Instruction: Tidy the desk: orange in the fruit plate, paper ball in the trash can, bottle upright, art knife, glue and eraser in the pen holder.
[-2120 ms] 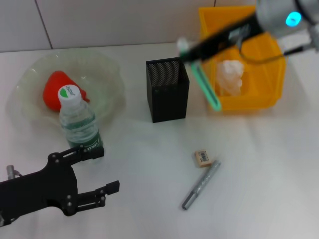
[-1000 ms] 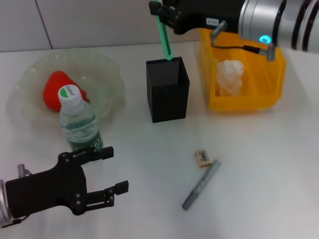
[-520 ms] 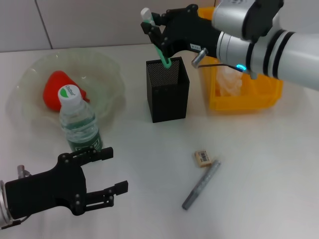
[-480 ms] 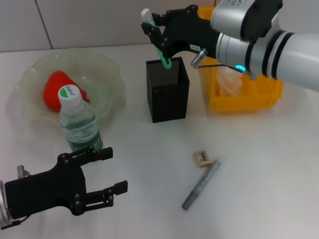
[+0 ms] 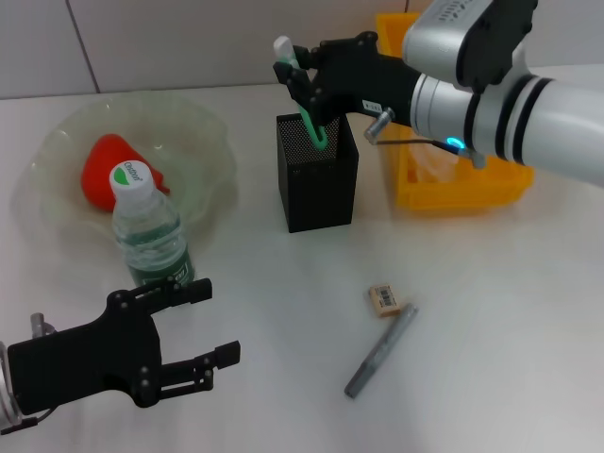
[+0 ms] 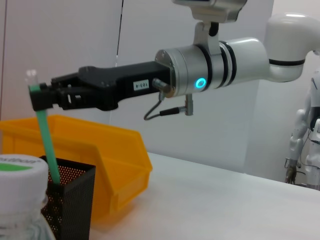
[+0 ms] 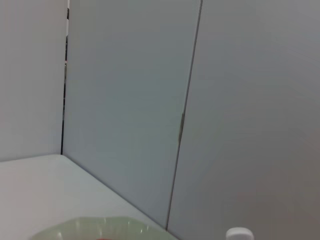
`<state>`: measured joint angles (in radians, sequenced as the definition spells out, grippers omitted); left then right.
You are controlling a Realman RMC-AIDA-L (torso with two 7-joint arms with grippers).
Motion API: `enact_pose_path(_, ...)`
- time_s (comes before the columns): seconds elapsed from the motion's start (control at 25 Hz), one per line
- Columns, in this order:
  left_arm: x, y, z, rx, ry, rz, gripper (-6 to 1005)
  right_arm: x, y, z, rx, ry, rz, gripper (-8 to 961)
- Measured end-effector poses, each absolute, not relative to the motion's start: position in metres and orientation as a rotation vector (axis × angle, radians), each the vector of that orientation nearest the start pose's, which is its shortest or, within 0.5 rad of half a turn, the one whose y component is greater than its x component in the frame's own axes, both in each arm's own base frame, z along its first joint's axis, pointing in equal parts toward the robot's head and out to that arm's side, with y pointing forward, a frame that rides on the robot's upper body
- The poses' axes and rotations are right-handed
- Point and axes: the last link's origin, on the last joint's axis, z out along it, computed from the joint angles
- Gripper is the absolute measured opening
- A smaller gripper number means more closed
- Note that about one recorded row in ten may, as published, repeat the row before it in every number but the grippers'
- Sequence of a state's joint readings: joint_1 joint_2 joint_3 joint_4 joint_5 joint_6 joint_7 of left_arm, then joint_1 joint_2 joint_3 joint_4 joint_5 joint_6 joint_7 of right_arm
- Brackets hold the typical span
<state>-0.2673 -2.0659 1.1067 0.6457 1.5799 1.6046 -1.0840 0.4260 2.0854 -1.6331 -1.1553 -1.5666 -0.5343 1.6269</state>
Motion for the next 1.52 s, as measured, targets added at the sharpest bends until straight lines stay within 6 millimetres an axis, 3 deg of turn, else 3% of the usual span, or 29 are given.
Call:
enact_pose_path(0.32, -0.277, 0.256, -0.024, -2.748, -0.379, -0.905, 813, 0.149, 0.388, -0.019, -2.335, 0.460, 0.632, 333)
enact_pose_path(0.48, -0.275, 0.255, -0.022, -2.752, -0.362, -0.920, 813, 0.146, 0.381, 0.001, -2.378, 0.547, 0.744, 412)
enact_pose_path(0.68, -0.275, 0.255, -0.022, -2.753, -0.359, -0.923, 813, 0.132, 0.367, 0.046, -2.462, 0.578, 0.787, 511)
enact_pose_path(0.76, -0.275, 0.255, -0.022, -2.754, -0.360, -0.924, 813, 0.125, 0.363, 0.065, -2.499, 0.586, 0.705, 569)
enact_pose_path(0.96, -0.275, 0.254, -0.022, -2.754, -0.363, -0.926, 813, 0.104, 0.353, 0.099, -2.578, 0.611, 0.297, 760)
enact_pose_path(1.12, -0.275, 0.255, -0.022, -2.753, -0.364, -0.925, 813, 0.093, 0.351, 0.110, -2.667, 0.687, 0.004, 766)
enact_pose_path(1.28, -0.274, 0.255, -0.021, -2.751, -0.366, -0.927, 813, 0.088, 0.352, 0.106, -2.774, 0.724, -0.203, 765)
enact_pose_path(1.4, -0.274, 0.256, -0.021, -2.750, -0.364, -0.929, 813, 0.093, 0.355, 0.091, -2.809, 0.647, -0.449, 763)
enact_pose_path(1.52, -0.273, 0.257, -0.020, -2.748, -0.363, -0.930, 813, 0.094, 0.357, 0.081, -2.828, 0.592, -0.539, 761)
